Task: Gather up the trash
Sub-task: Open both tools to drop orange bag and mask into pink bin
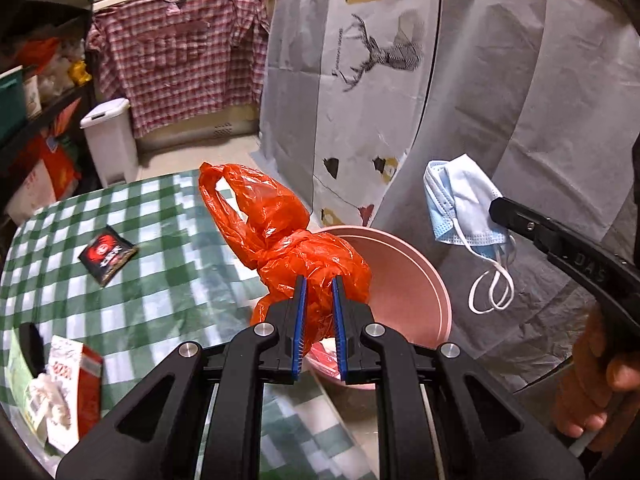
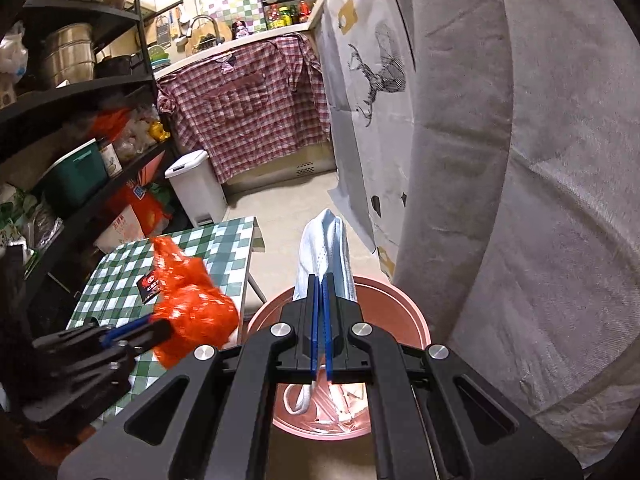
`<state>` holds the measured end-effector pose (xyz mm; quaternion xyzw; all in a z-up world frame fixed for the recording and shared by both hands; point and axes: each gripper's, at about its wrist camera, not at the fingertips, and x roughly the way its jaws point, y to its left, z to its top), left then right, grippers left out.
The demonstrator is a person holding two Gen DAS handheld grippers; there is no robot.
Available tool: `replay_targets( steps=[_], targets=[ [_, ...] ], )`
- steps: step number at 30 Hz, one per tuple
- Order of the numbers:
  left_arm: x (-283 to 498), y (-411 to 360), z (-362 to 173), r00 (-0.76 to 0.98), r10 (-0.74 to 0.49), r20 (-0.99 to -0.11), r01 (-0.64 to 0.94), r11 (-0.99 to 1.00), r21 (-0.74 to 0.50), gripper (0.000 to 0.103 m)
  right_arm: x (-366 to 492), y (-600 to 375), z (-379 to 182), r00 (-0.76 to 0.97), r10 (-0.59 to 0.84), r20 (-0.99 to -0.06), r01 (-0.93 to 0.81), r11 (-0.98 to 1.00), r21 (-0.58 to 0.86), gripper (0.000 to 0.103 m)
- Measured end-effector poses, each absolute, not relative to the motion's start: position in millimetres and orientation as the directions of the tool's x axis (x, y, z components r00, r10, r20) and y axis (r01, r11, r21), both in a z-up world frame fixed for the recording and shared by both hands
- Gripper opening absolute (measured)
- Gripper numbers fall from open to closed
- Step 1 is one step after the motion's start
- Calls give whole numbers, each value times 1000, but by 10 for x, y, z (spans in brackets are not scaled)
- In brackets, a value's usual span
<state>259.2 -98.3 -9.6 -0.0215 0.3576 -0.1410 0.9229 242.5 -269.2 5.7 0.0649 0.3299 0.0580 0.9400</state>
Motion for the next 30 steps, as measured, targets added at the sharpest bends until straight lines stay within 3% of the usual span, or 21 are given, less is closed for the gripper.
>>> replay_targets(
  steps=[13,18,21,23,30],
  targets=[
    [2896,-1140,-355,631,-326,-704,245,945,-218,14,2564,-2764,-87,752,164,-638,-51,980,191,3],
    [2967,-1075,-377,608,-326,-723,211,945,-249,26,2604,-2772,-165,733,166,-660,-44,979,197,10],
    [2918,-974,-304,622,-326,-712,202,945,-257,26,2613,-2798,-182,729,168,-664,-37,978,207,16],
    [2858,-902,-231,634,-320,-704,204,947,-246,26,2608,-2799,-183,730,170,-661,-34,976,213,25],
    [2450,-431,252,706,-254,-661,216,966,-141,26,2502,-2692,-66,755,197,-625,-70,973,221,26]
  ],
)
